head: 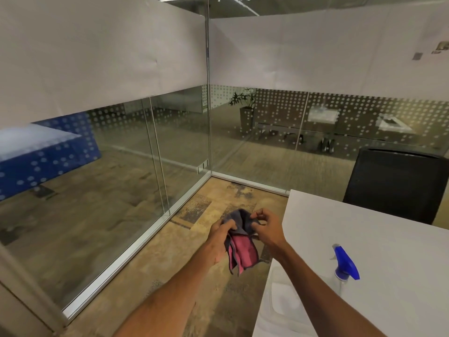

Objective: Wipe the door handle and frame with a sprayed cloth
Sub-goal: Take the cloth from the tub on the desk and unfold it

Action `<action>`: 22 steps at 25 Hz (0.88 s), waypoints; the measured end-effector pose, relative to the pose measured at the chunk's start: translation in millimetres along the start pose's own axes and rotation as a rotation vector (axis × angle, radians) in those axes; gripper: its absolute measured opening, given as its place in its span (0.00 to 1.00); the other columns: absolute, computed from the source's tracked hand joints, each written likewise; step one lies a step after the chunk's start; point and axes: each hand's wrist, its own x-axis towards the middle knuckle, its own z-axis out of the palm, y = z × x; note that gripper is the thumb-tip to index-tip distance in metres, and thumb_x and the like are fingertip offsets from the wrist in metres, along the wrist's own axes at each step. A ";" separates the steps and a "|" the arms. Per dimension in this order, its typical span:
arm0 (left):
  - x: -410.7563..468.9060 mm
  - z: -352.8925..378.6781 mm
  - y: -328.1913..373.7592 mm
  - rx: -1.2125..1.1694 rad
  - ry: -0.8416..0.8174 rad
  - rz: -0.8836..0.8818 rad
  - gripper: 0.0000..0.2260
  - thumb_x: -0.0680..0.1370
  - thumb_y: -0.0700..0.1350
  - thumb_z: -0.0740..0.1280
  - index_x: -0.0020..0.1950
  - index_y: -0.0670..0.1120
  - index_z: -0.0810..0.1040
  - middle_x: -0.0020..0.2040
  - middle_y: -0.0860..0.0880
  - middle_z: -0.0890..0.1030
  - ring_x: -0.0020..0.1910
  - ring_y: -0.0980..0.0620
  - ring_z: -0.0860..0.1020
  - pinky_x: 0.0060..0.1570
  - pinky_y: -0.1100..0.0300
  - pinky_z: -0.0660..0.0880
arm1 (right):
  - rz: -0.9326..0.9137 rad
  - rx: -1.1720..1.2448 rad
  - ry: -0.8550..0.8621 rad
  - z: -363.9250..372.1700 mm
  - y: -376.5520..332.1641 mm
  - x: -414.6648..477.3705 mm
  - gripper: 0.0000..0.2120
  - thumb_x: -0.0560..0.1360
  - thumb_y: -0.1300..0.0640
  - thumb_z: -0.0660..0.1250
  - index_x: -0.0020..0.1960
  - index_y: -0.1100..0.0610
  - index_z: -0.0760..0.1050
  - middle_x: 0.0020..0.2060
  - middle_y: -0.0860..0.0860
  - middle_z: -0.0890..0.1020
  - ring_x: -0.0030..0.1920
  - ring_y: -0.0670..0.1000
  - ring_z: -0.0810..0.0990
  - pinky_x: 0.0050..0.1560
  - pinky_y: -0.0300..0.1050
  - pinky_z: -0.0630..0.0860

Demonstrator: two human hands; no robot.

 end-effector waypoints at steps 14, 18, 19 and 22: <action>14.0 -20.2 2.6 0.418 -0.063 0.167 0.17 0.68 0.35 0.78 0.55 0.44 0.81 0.44 0.52 0.84 0.43 0.55 0.82 0.37 0.64 0.79 | -0.141 -0.045 0.013 -32.8 -45.2 25.1 0.15 0.73 0.67 0.64 0.37 0.52 0.82 0.41 0.52 0.84 0.47 0.52 0.80 0.47 0.46 0.79; 18.7 -33.2 26.3 0.364 -0.005 0.258 0.12 0.70 0.35 0.76 0.53 0.42 0.82 0.47 0.45 0.86 0.47 0.48 0.84 0.45 0.55 0.82 | -0.103 0.077 0.055 -52.0 -40.5 28.0 0.13 0.74 0.70 0.63 0.39 0.56 0.83 0.41 0.56 0.84 0.45 0.53 0.80 0.41 0.41 0.76; 18.9 -36.6 35.9 0.354 -0.023 0.281 0.12 0.71 0.35 0.76 0.53 0.42 0.83 0.47 0.45 0.86 0.45 0.51 0.85 0.40 0.59 0.81 | -0.085 0.119 0.076 -57.1 -37.5 27.4 0.13 0.74 0.70 0.63 0.40 0.57 0.82 0.41 0.56 0.83 0.44 0.53 0.80 0.39 0.41 0.74; 18.7 -38.7 66.6 0.358 -0.144 0.349 0.09 0.72 0.33 0.74 0.50 0.44 0.83 0.41 0.49 0.87 0.40 0.56 0.85 0.34 0.67 0.78 | -0.044 0.225 0.116 -66.2 -27.7 23.9 0.12 0.76 0.70 0.61 0.44 0.60 0.81 0.43 0.56 0.83 0.46 0.54 0.79 0.43 0.49 0.75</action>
